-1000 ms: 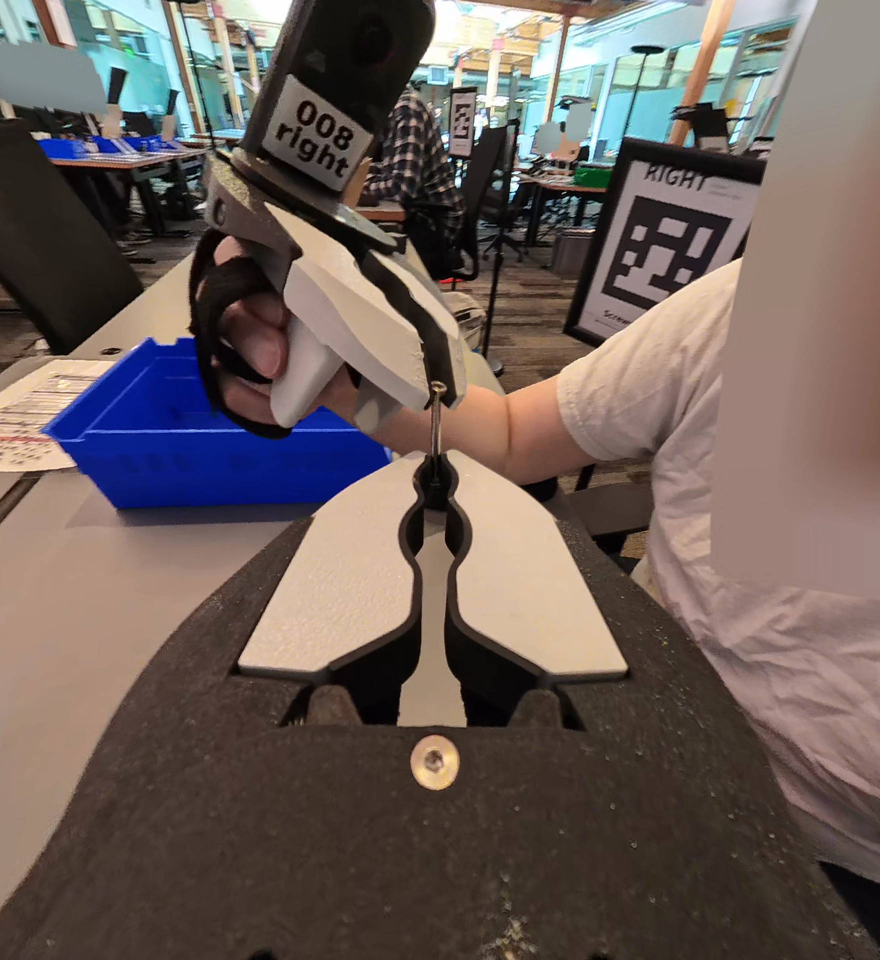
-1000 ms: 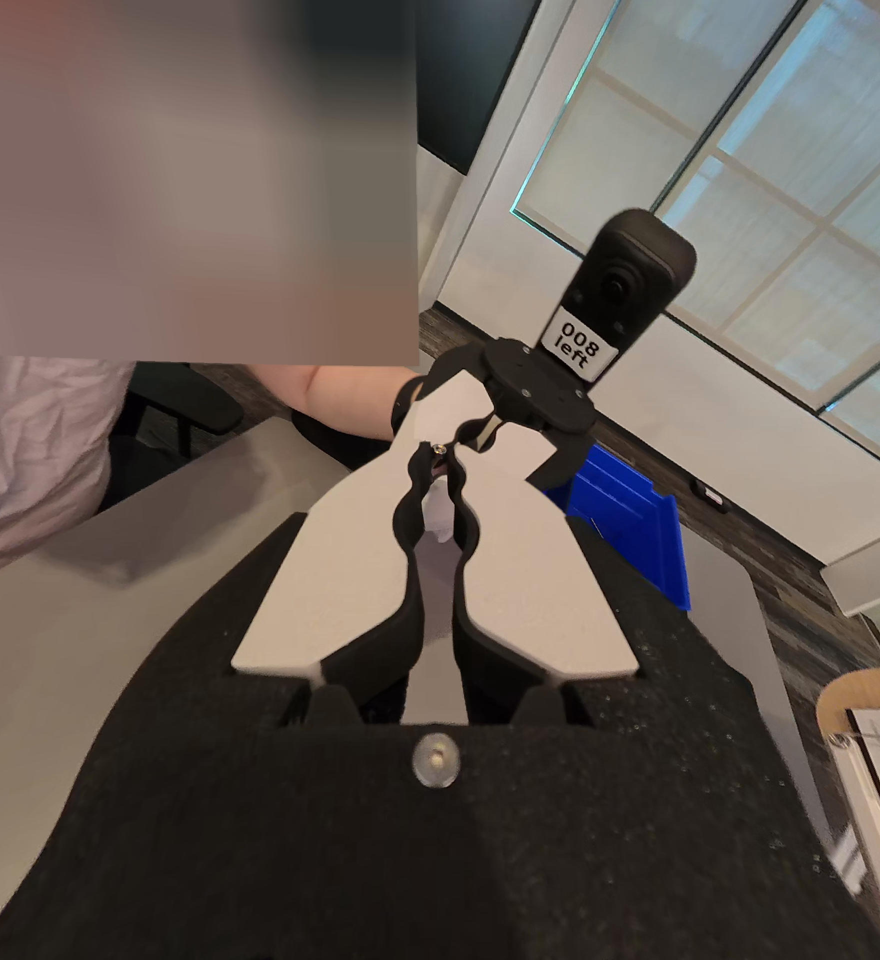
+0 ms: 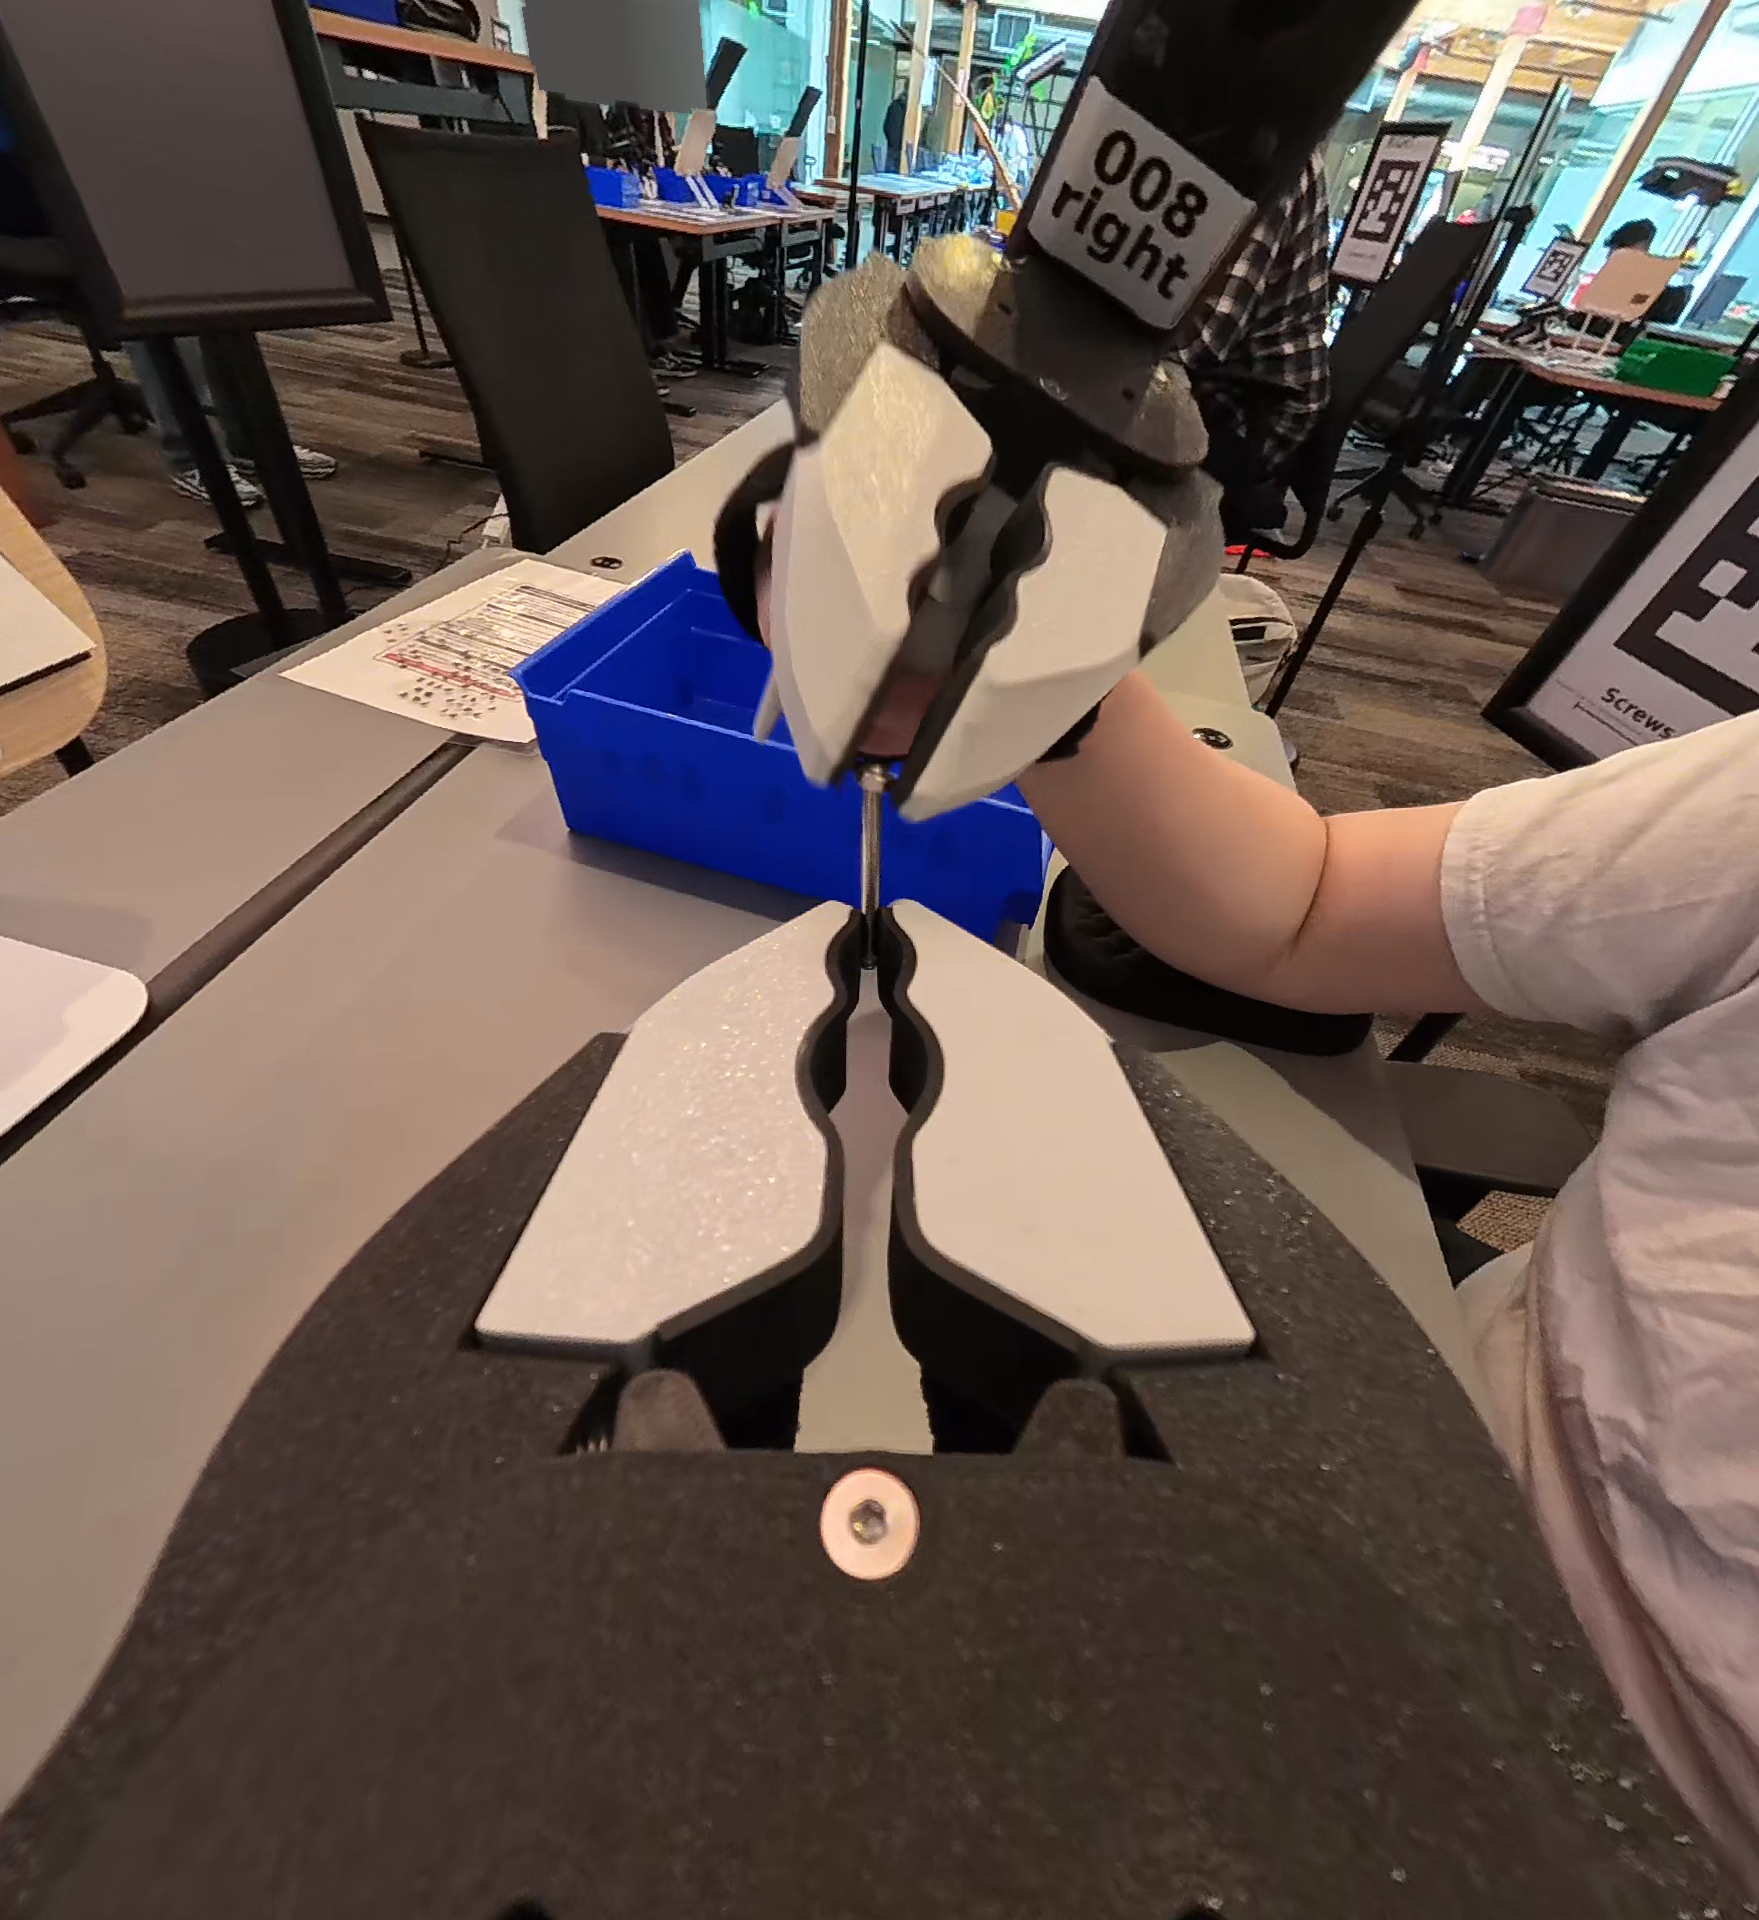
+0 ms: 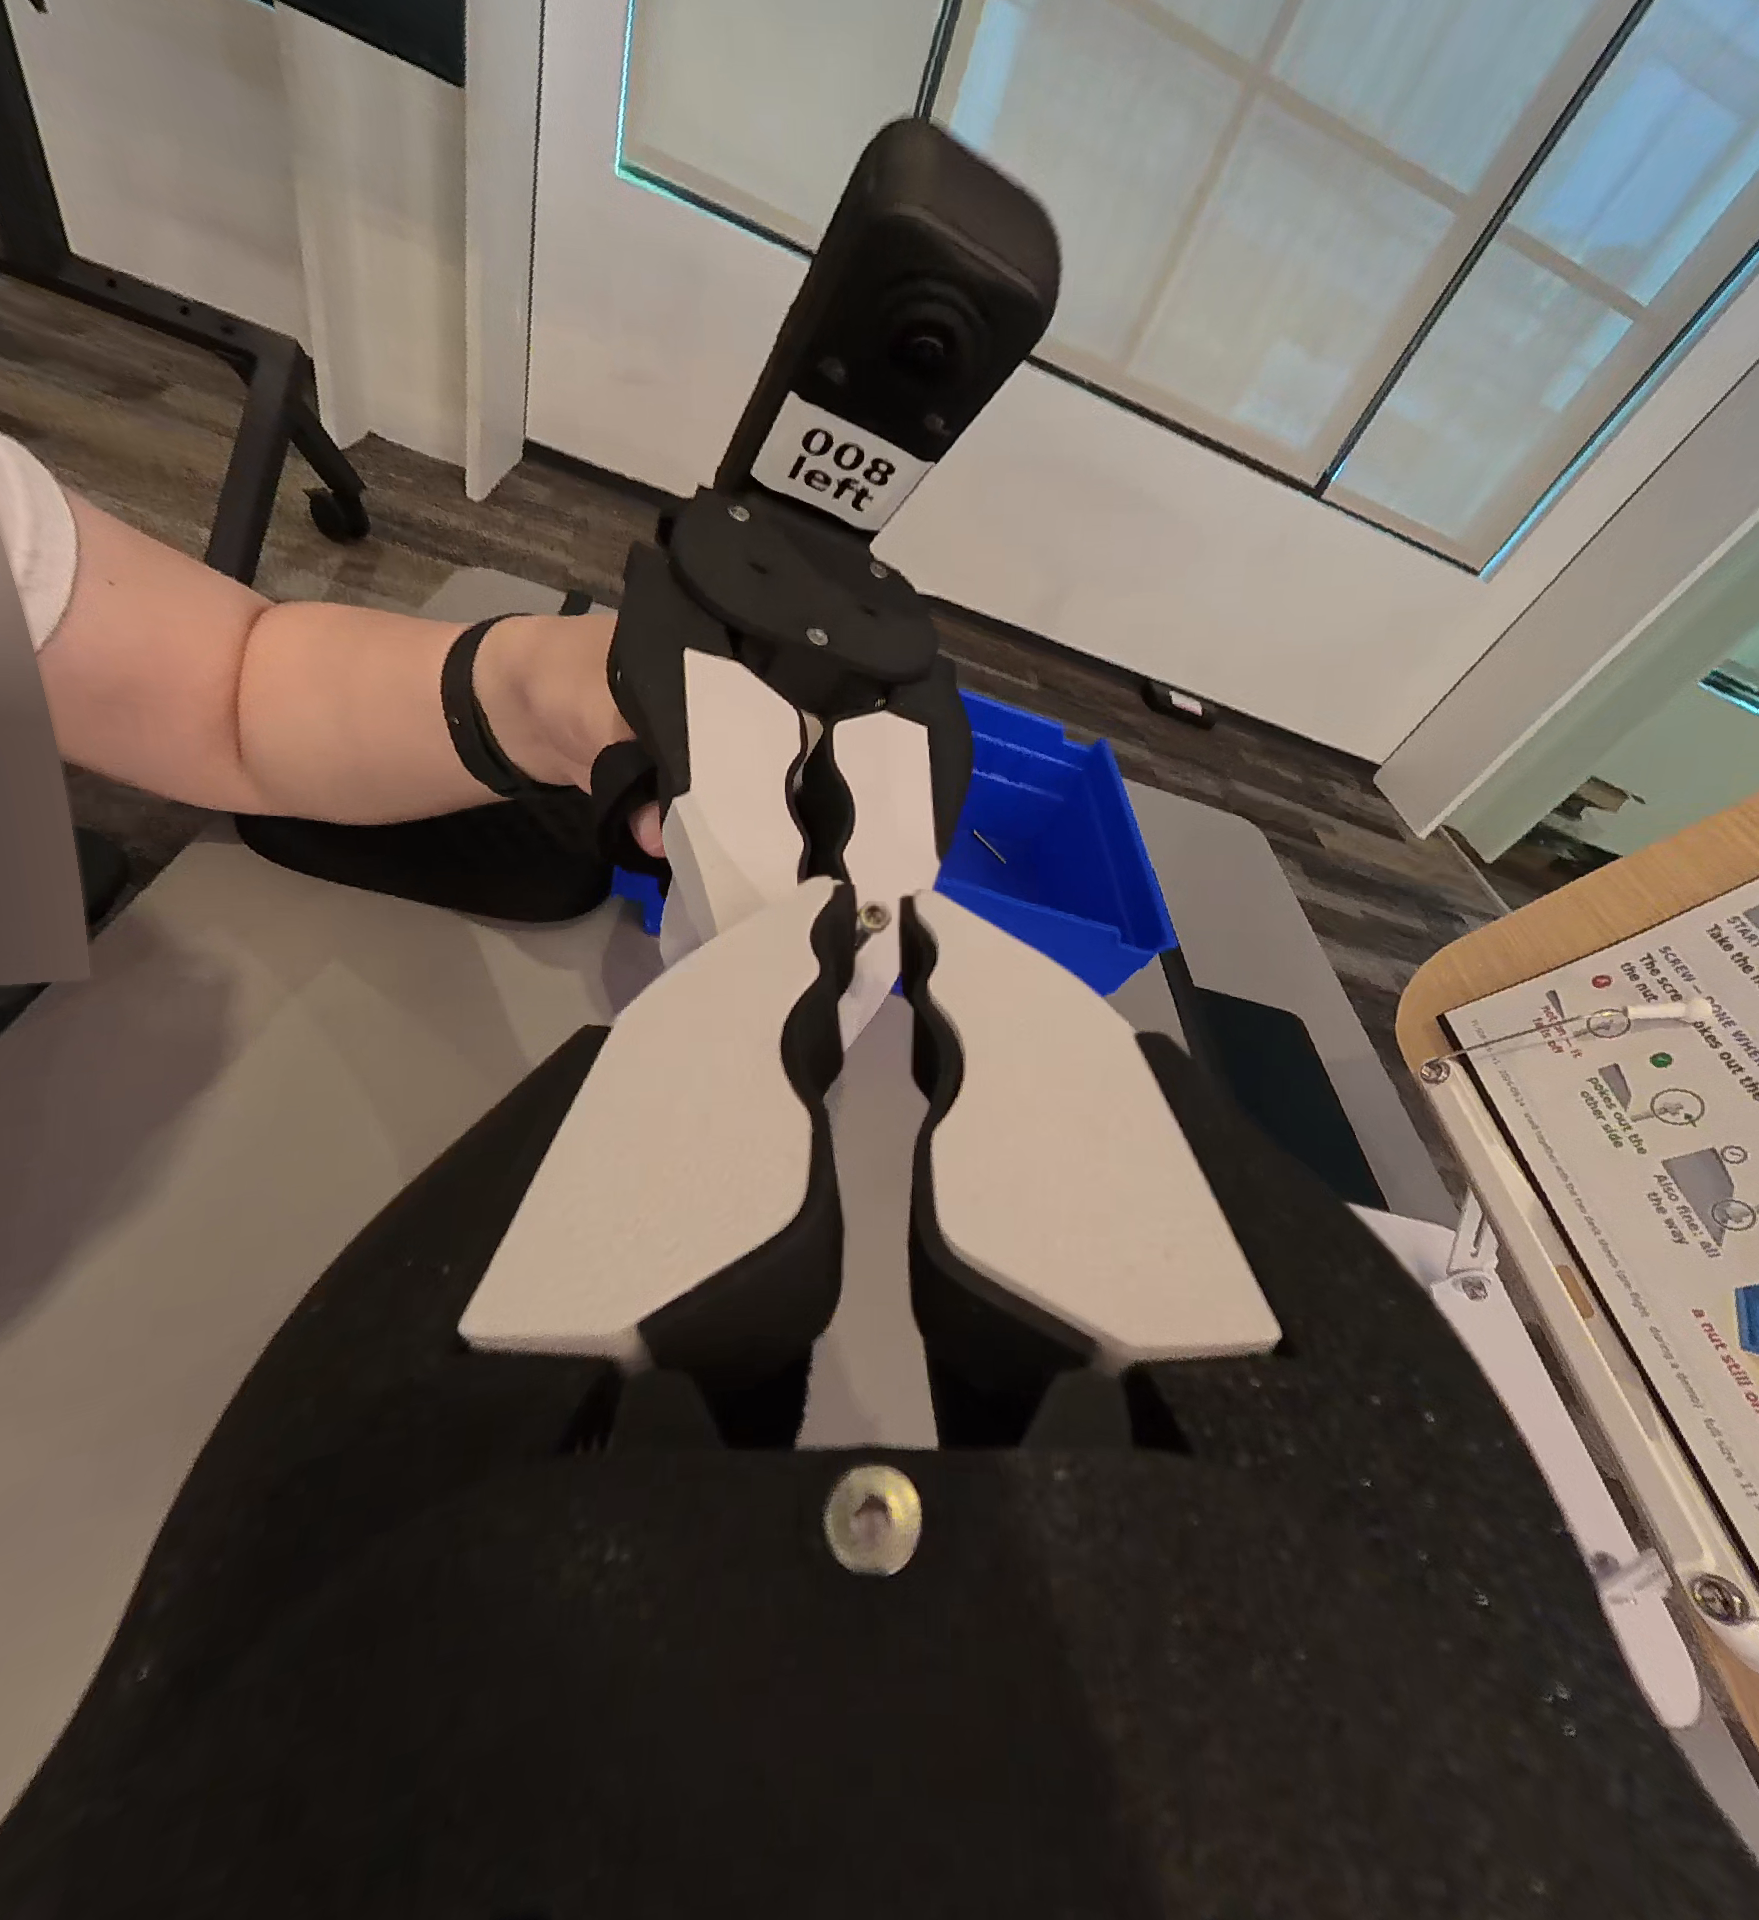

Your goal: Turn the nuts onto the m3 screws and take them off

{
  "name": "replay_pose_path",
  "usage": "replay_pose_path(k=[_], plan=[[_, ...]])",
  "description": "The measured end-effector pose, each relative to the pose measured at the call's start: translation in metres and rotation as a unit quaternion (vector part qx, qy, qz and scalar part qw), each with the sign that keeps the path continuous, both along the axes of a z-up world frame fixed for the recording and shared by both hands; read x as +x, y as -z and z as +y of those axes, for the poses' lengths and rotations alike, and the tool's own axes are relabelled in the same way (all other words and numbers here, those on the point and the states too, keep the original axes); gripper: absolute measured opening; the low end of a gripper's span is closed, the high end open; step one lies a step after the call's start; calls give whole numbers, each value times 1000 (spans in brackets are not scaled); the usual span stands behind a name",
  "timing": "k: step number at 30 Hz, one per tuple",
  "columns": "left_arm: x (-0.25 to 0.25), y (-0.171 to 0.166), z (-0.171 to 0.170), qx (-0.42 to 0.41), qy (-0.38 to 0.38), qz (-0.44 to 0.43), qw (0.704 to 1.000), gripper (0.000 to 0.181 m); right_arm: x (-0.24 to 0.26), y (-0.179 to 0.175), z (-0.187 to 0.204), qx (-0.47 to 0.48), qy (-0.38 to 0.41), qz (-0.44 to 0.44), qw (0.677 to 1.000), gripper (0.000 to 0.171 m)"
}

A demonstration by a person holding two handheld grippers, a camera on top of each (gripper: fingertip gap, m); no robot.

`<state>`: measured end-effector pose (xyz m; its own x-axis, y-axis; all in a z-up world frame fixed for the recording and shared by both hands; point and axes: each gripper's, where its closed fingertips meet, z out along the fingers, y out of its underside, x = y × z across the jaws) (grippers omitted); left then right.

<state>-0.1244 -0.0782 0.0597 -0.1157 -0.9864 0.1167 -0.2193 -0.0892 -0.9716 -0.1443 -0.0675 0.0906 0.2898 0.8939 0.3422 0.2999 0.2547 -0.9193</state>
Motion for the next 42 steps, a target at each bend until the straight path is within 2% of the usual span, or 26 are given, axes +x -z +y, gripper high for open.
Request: replay_pose_path(k=[8, 13, 21, 30, 42], plan=[[-1, -5, 1, 7, -4, -13, 1000, 2, 5, -14, -6, -38, -42, 62, 996, 14], [-3, -11, 3, 19, -13, -28, 999, 2, 6, -19, -3, -38, -34, 87, 995, 14], [-2, -15, -17, 0, 45, -41, 998, 2, 0, -22, -26, 95, -72, 63, 991, 10], [0, -15, -34, 5, 87, -43, 995, 2, 1, -21, -36, 92, -107, 68, 988, 17], [0, -16, -38, 7, 93, -45, 995, 2, -3, -14, -38, 97, -117, 52, 987, 11]])
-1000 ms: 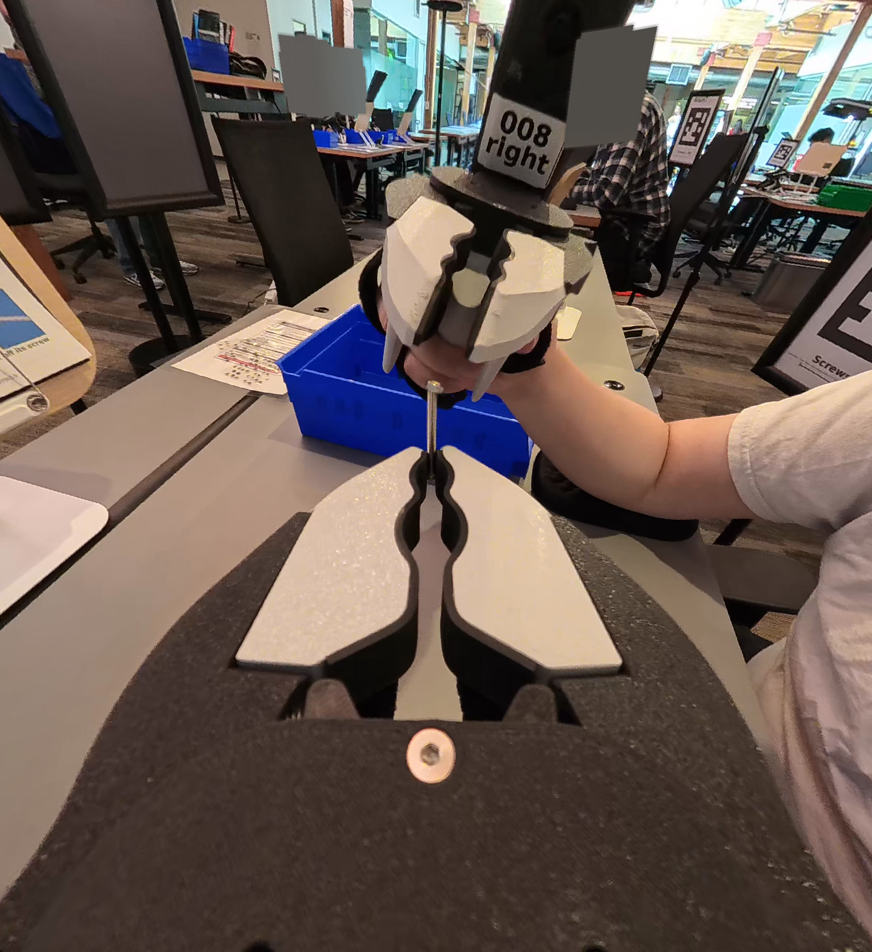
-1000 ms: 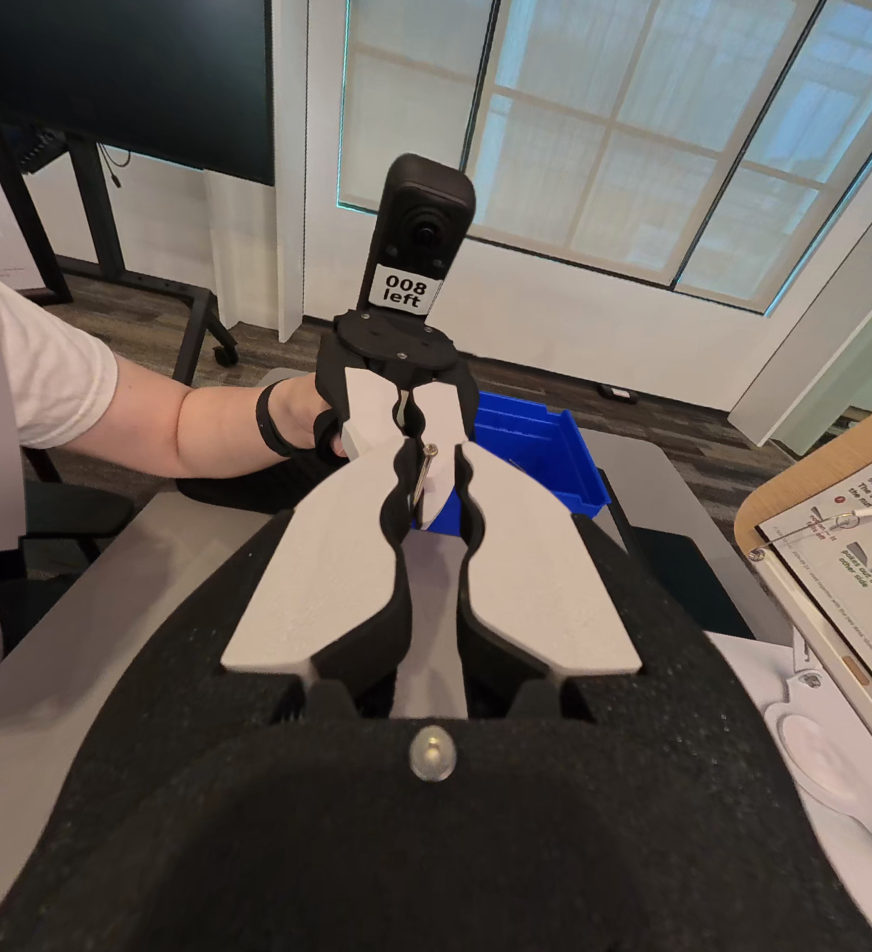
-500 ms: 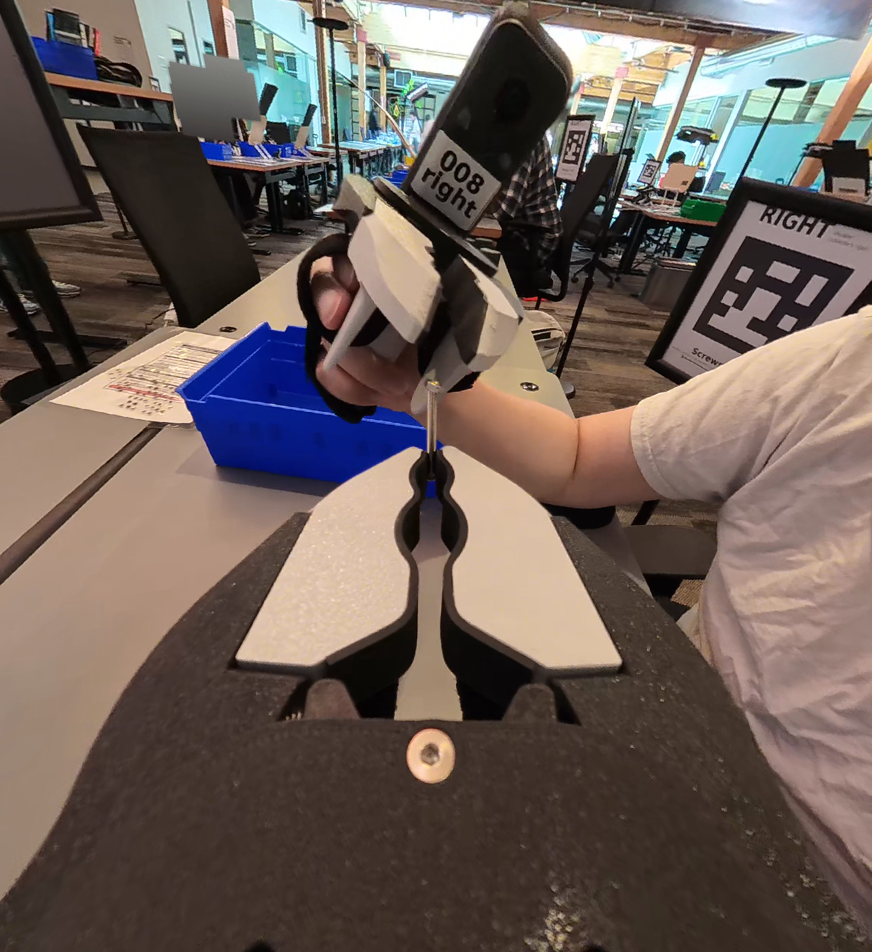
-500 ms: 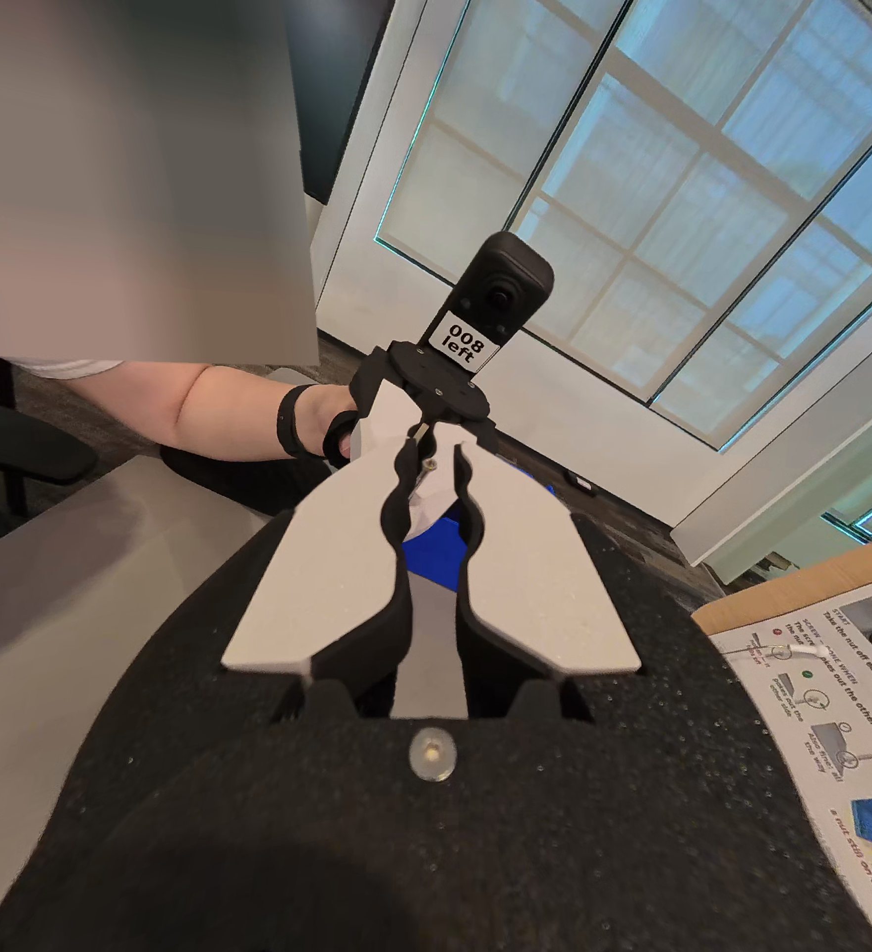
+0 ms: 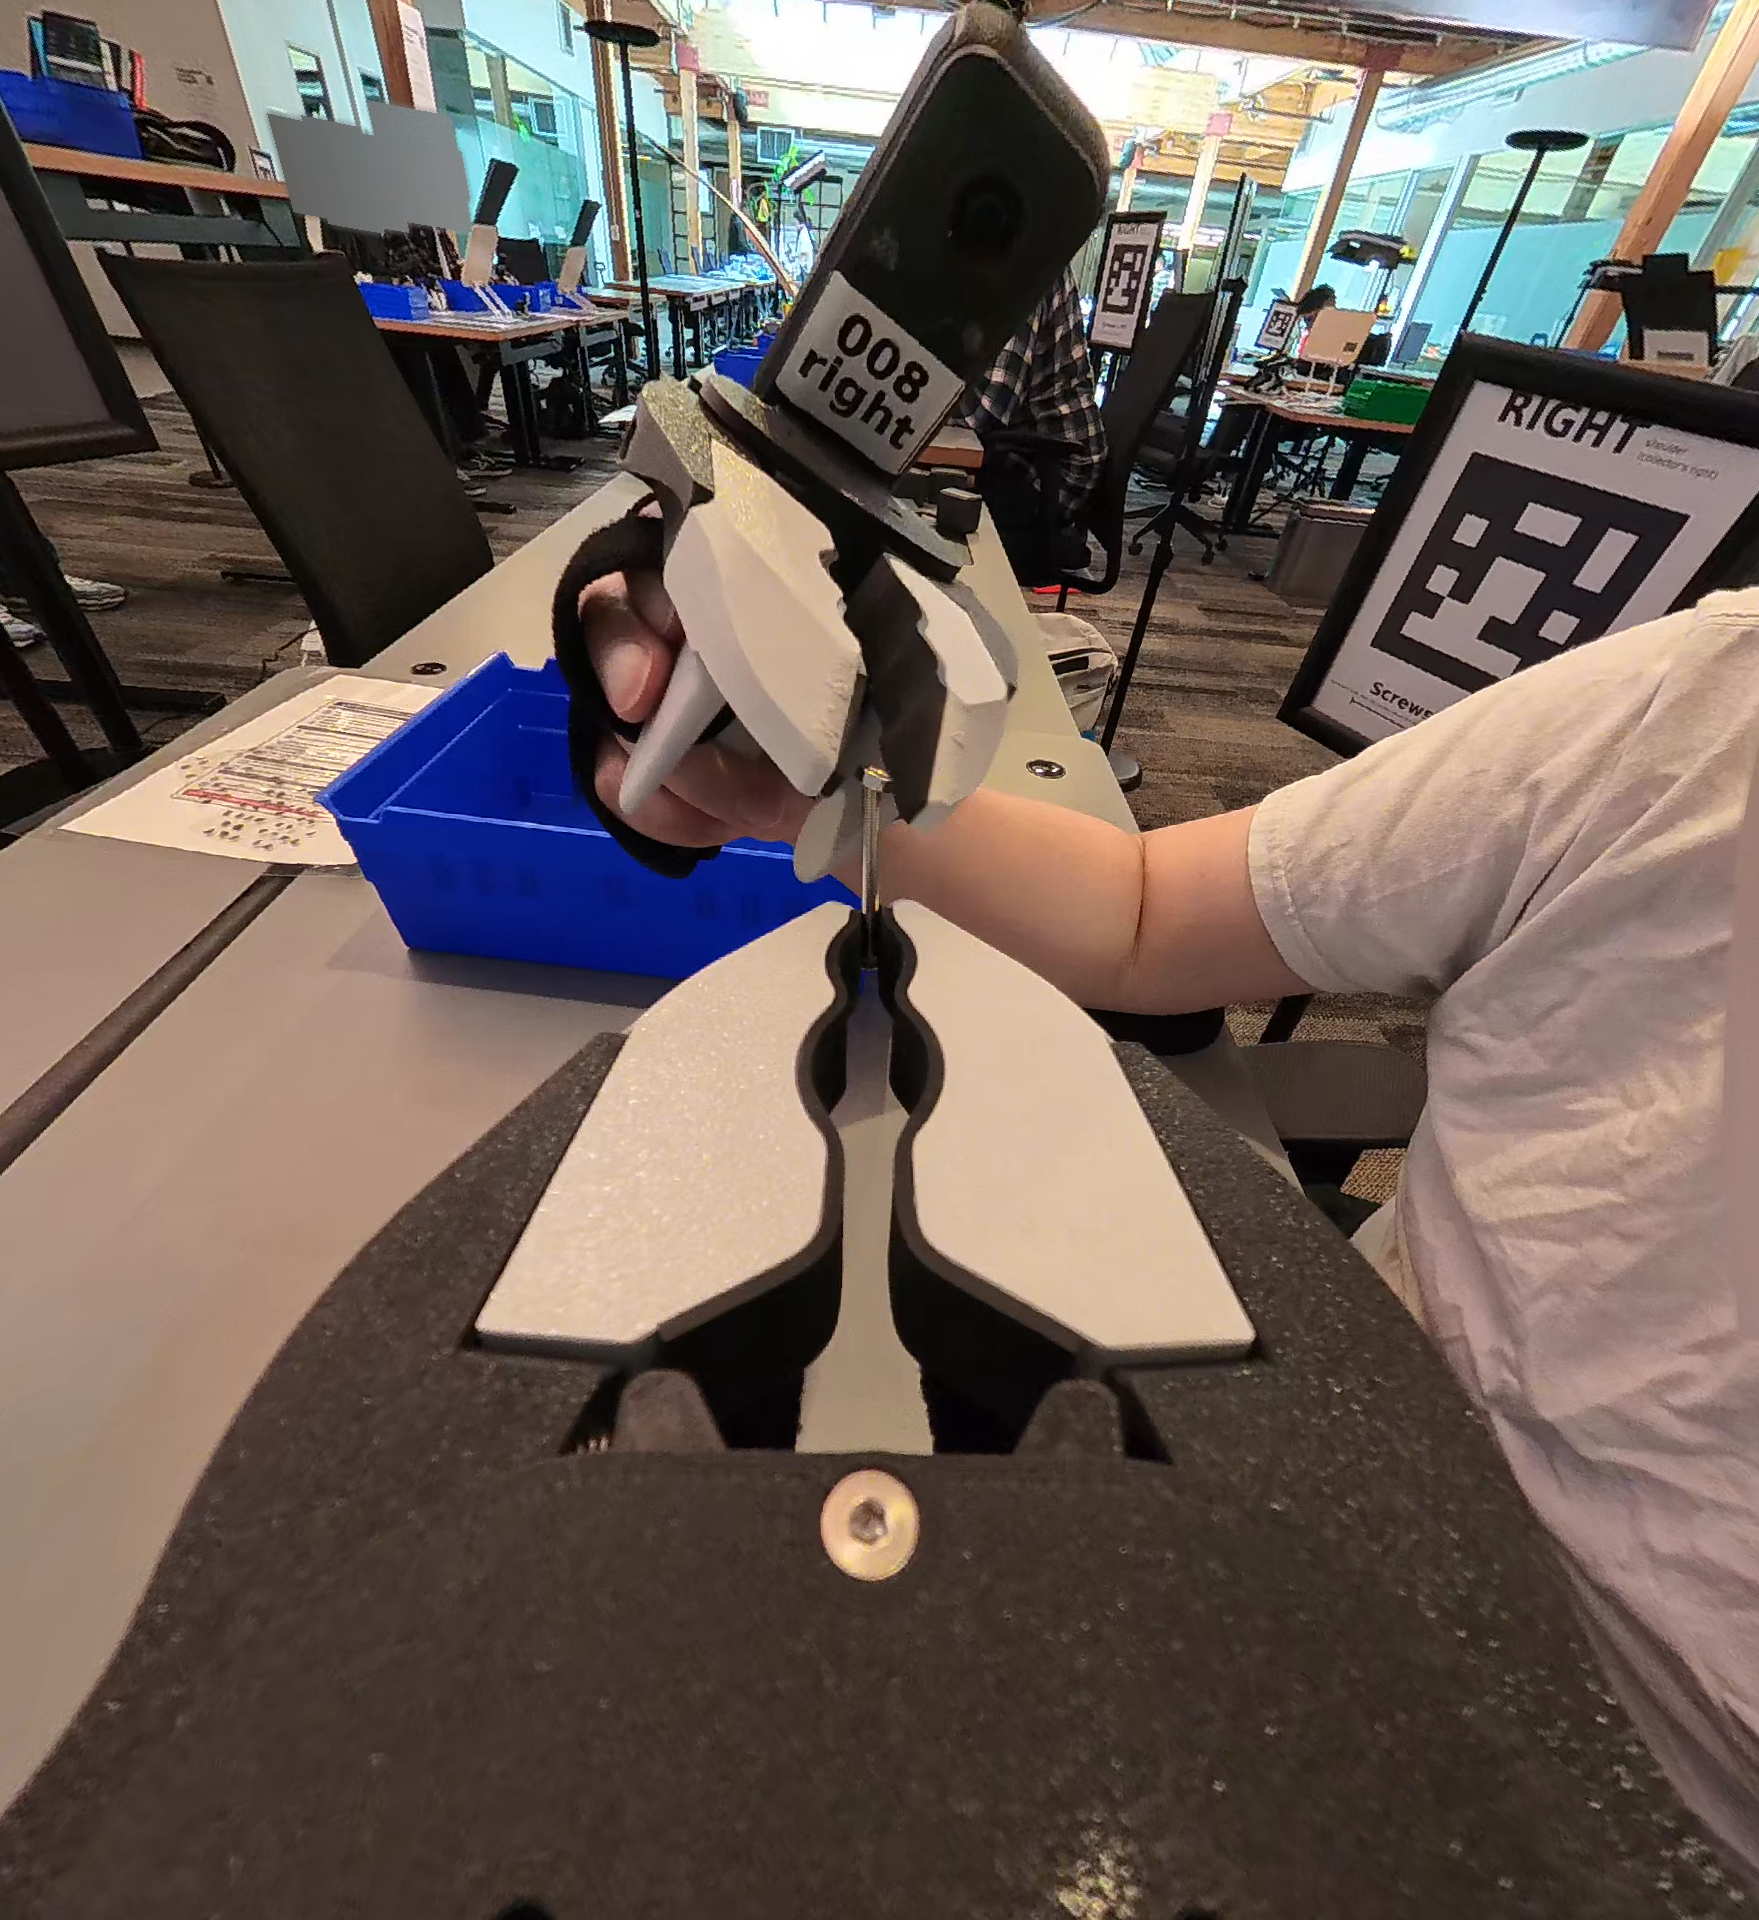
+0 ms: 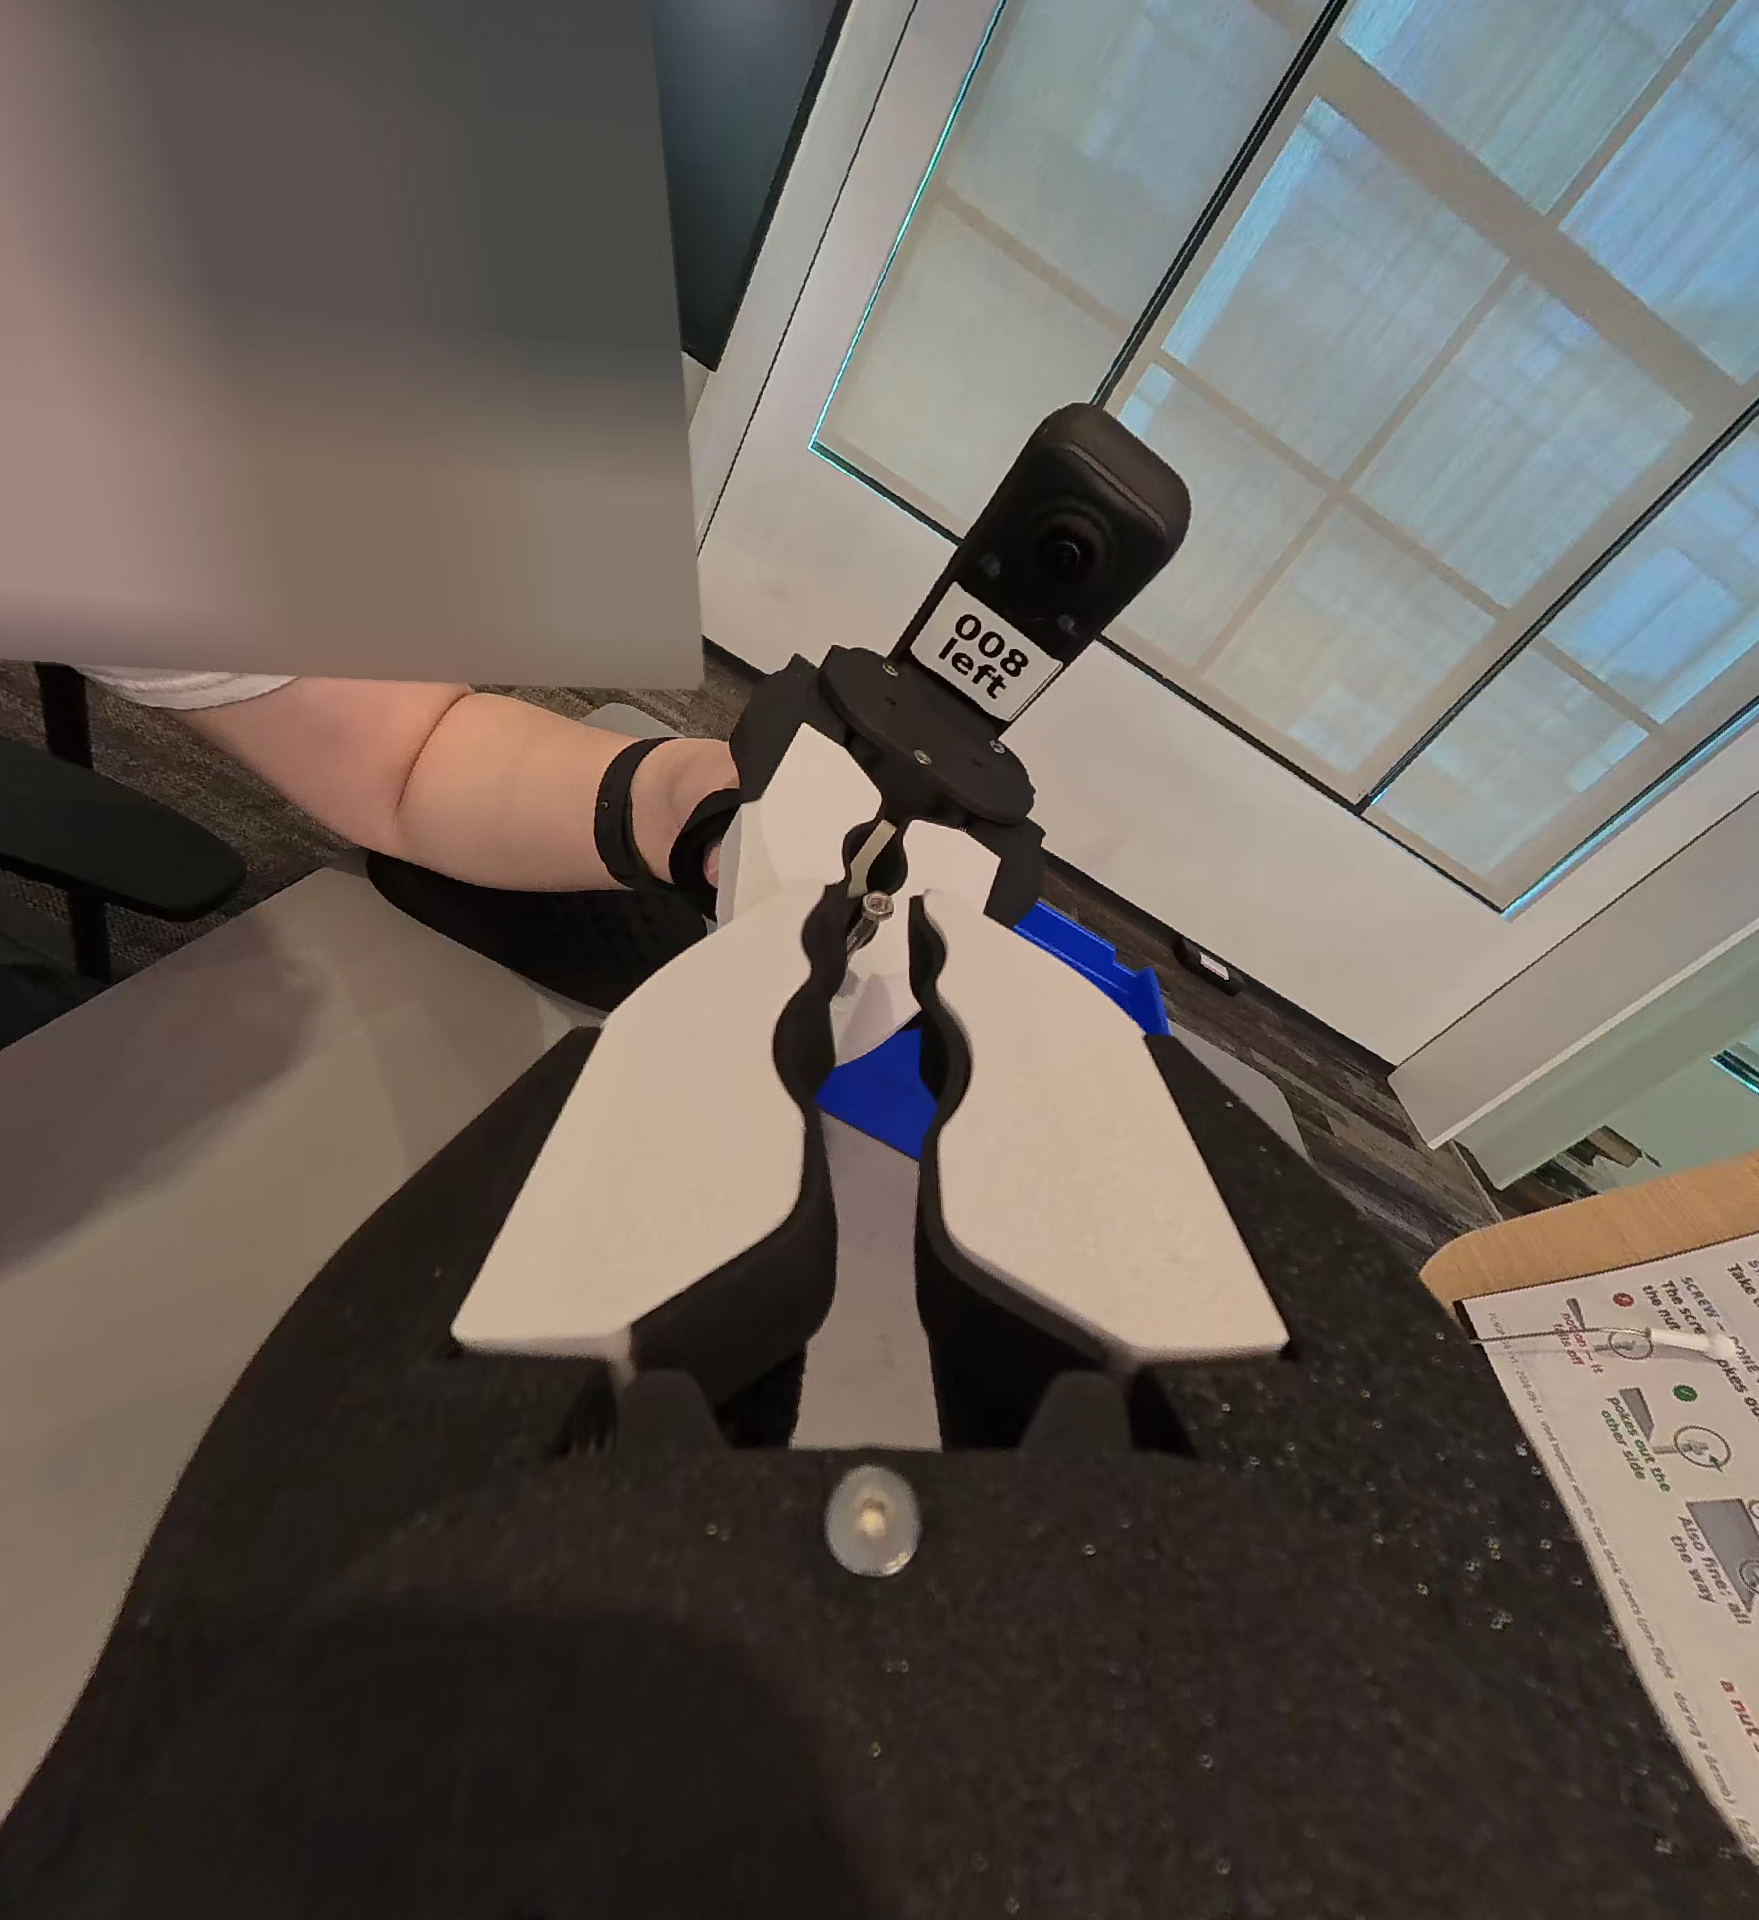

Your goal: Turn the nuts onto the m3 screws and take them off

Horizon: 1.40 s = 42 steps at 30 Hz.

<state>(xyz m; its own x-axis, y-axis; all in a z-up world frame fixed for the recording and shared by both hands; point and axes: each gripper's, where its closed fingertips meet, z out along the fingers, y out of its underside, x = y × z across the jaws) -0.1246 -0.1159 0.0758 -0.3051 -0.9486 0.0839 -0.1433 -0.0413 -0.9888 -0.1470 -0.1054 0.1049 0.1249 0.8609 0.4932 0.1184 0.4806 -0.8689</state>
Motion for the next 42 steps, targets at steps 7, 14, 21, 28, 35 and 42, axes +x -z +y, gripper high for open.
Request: replay_pose_path(k=[7, 14, 21, 28, 35, 42], plan=[[1, 1, -1, 2, 0, 2, 1000, 2, 0, 1, 1, -2, 0, 0, 1000, 9], [2, 3, -1, 8, -4, 6, 1000, 2, -1, 3, 0, -9, -4, -7, 1000, 5], [3, 8, 2, 85, -34, 14, 996, 2, 0, 8, -3, -54, -31, -21, 998, 5], [4, 9, -5, 145, -35, 8, 989, 2, 0, 9, -15, -122, -97, -20, 988, 5], [7, 14, -6, 153, -34, 21, 987, 2, 3, 15, -16, -127, -102, -40, 986, 5], [5, 10, 18, 155, -104, 24, 982, 2, 1, 11, 7, -135, -22, -25, 990, 5]])
